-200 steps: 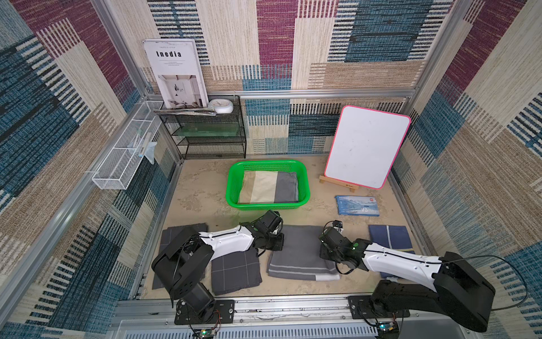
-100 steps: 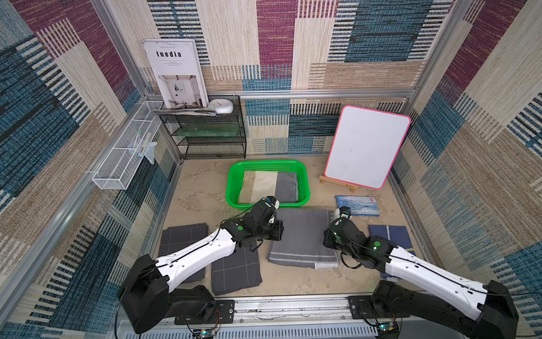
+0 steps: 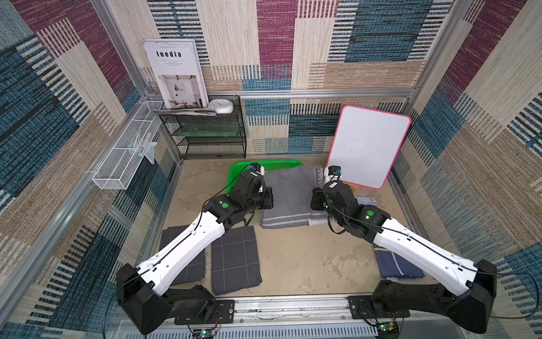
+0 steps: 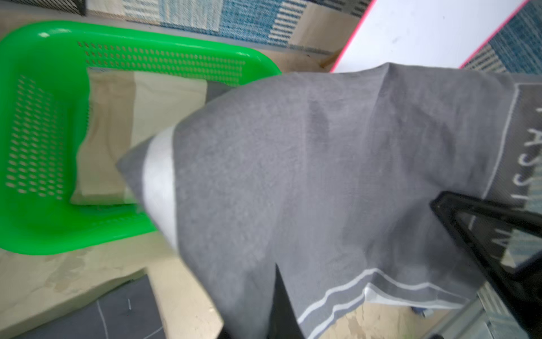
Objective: Put the folded pillowcase in the basket
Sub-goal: Pick up the pillowcase at the center of the board, then place the pillowcase in the basket.
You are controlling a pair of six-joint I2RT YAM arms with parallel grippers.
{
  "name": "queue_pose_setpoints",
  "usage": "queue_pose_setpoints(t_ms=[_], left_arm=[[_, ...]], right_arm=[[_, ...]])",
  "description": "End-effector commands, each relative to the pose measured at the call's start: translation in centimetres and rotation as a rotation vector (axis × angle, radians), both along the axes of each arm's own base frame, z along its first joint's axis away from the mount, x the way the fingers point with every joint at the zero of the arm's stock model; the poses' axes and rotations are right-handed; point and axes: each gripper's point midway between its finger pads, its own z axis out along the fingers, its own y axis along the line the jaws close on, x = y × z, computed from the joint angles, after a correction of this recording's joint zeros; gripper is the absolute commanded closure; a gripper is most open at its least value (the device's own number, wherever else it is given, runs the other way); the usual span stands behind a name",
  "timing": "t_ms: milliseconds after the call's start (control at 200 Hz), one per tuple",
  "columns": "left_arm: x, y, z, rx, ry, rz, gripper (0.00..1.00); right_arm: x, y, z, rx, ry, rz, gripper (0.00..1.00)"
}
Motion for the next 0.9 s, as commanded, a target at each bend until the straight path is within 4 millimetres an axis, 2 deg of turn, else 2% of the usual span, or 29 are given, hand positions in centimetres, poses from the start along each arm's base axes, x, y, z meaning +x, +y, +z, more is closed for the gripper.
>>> queue_pose_setpoints(t_ms=[0,85,215,331,471,616,741,816,896], left_arm=[[2.5,2.0,1.3,0.060,-0.053,0.070,1.00],[4.8,3.5,1.8,0.071,-0.063,0.124,1.00],[7.9,4.8,1.2,0.076,-0.042,0.162,1.00],[10.3,5.8,-0.1,0.114,-0.039,0.188,1.00],[13.1,6.8,-2.0,0.124,-0.003,0.200,1.00],[14.9,7.7,-4.5,0.116,0.015,0.227,1.00],[16.3,7.7,-7.1,0.087,0.071,0.207,1.00],[16.4,6.6,-8.8,0.066,0.109,0.156,1.00],[16.5,6.6,-10.5,0.061,0.124,0.167,1.00]], right_arm=[[2.9,2.2,2.1,-0.018,-0.068,0.072,1.00],[5.2,4.0,2.1,-0.037,-0.055,0.111,1.00],[8.2,6.6,0.5,-0.072,-0.007,0.164,1.00],[10.2,8.8,-1.1,-0.105,0.029,0.217,1.00],[12.3,10.4,-3.6,-0.140,0.069,0.240,1.00],[13.7,12.1,-6.8,-0.163,0.106,0.320,1.00],[14.4,12.3,-9.4,-0.209,0.156,0.321,1.00],[14.7,12.0,-10.6,-0.243,0.172,0.309,1.00],[14.9,11.4,-11.6,-0.283,0.173,0.301,1.00]])
